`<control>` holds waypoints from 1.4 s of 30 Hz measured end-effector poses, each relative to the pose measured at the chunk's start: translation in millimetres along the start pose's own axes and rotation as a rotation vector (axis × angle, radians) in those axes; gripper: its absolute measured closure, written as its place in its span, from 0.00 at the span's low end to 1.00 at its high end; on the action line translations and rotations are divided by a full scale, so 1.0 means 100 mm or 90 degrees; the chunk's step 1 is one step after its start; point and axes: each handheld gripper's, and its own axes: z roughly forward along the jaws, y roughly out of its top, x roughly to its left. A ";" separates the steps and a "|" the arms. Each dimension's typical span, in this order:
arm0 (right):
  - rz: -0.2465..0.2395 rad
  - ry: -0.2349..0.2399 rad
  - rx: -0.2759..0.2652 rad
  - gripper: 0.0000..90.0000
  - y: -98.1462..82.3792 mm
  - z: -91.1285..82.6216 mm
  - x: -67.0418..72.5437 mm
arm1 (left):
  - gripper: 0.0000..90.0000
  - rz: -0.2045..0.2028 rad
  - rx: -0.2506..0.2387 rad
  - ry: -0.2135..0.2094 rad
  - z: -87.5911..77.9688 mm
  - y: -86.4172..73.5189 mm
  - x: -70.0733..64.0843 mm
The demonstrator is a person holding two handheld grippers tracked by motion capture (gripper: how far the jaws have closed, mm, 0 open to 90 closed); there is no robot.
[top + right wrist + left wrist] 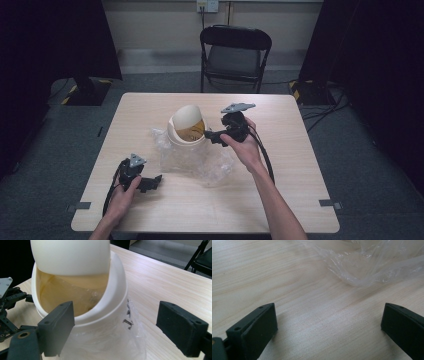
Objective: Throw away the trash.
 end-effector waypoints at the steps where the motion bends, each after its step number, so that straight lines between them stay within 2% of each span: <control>1: 0.004 -0.005 -0.002 0.16 -0.02 -0.04 -0.03 | 0.00 -0.003 -0.002 0.000 0.00 0.00 0.00; 7: 0.016 -0.018 -0.007 0.16 -0.07 -0.16 -0.12 | 0.00 -0.003 -0.002 0.000 0.00 0.00 0.00; 11: 0.030 -0.014 -0.019 0.16 -0.11 -0.22 -0.16 | 0.00 -0.006 -0.003 -0.001 0.00 0.00 -0.01; 24: 0.048 -0.050 -0.024 0.16 -0.31 -0.45 -0.32 | 0.00 -0.002 -0.001 0.000 0.00 0.00 0.00; 27: 0.056 -0.051 -0.027 0.16 -0.38 -0.52 -0.37 | 0.00 -0.001 0.000 0.000 0.00 0.00 0.00; 29: 0.062 -0.063 -0.023 0.16 -0.45 -0.58 -0.41 | 0.00 -0.007 -0.003 -0.001 0.00 0.00 -0.01; 30: 0.062 -0.063 -0.023 0.16 -0.45 -0.58 -0.41 | 0.00 -0.001 -0.001 0.000 0.00 0.00 0.00; 39: 0.089 -0.096 -0.017 0.16 -0.73 -0.74 -0.54 | 0.00 -0.006 -0.003 -0.001 0.00 0.00 -0.01; 40: 0.092 -0.099 -0.015 0.16 -0.76 -0.76 -0.55 | 0.00 0.000 0.000 0.000 0.00 0.00 0.00; 42: 0.098 -0.106 -0.011 0.16 -0.84 -0.79 -0.57 | 0.00 -0.007 -0.003 -0.001 0.00 0.00 -0.01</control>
